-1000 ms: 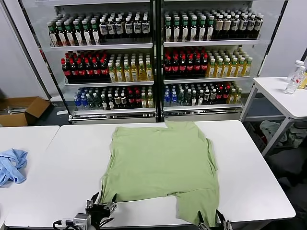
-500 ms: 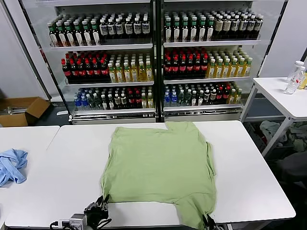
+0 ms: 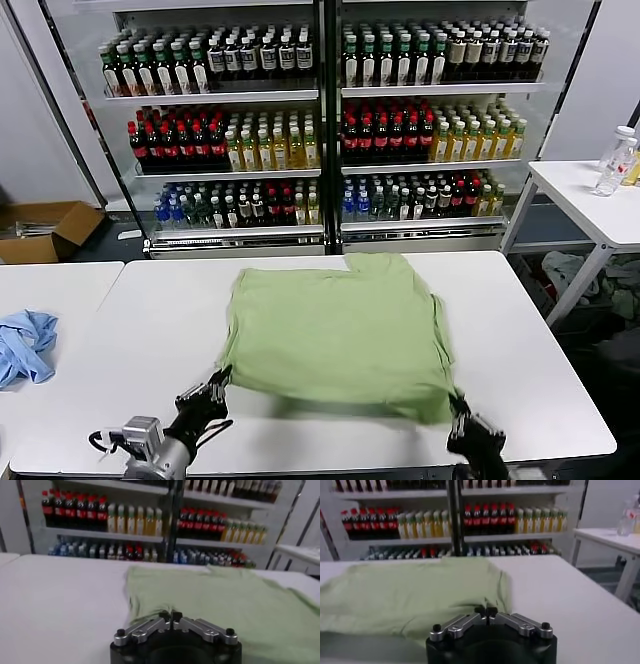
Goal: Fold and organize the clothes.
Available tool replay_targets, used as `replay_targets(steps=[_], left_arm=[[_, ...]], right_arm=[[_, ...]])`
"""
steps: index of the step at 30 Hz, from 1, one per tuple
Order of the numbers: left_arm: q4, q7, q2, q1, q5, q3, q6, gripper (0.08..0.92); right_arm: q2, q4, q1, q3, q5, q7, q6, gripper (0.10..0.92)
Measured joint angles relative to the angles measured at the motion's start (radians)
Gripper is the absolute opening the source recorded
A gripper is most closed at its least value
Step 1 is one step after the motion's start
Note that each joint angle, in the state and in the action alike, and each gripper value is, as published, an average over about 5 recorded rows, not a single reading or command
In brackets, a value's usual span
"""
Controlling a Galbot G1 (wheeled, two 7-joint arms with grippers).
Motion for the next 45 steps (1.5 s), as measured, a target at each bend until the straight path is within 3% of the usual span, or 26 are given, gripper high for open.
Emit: replay_targets(steps=[9,13,22,34,36,38,45], left_arm=[[0.174,-0.005,0.000,-0.190,0.012,0.070,-0.017,0.091],[0.250,-0.012,-0.007,-0.255,0.038,0.109,-0.021,0.173],[0.314,-0.038,-0.020,-0.307,0.091,0.138,-0.036,0.433],[0.302,-0.080,-0.022,-0.225,0.146,0.118,-0.030,0.758],[0.320,-0.085,-0.020,-0.227,0.149,0.122,-0.022,0.758],[0.341,-0.092,-0.019,-0.236,0.149,0.127,-0.012,0.719],[0.398,-0.108,-0.010,-0.272,0.128,0.135,0.011,0.529]], right_arm=[[-0.032,-0.204,0.280,-0.110,0.006,-0.013,-0.043,0.106],[-0.029,-0.279,0.365,-0.155,-0.017,-0.023,-0.057,0.147],[-0.005,-0.303,0.384,-0.170,-0.070,-0.044,-0.044,0.388],[0.026,-0.303,0.274,-0.083,-0.090,-0.035,-0.077,0.734],[0.030,-0.322,0.281,-0.080,-0.087,-0.033,-0.096,0.782],[0.032,-0.339,0.290,-0.081,-0.081,-0.032,-0.113,0.780],[0.028,-0.367,0.307,-0.098,-0.056,-0.045,-0.138,0.595]])
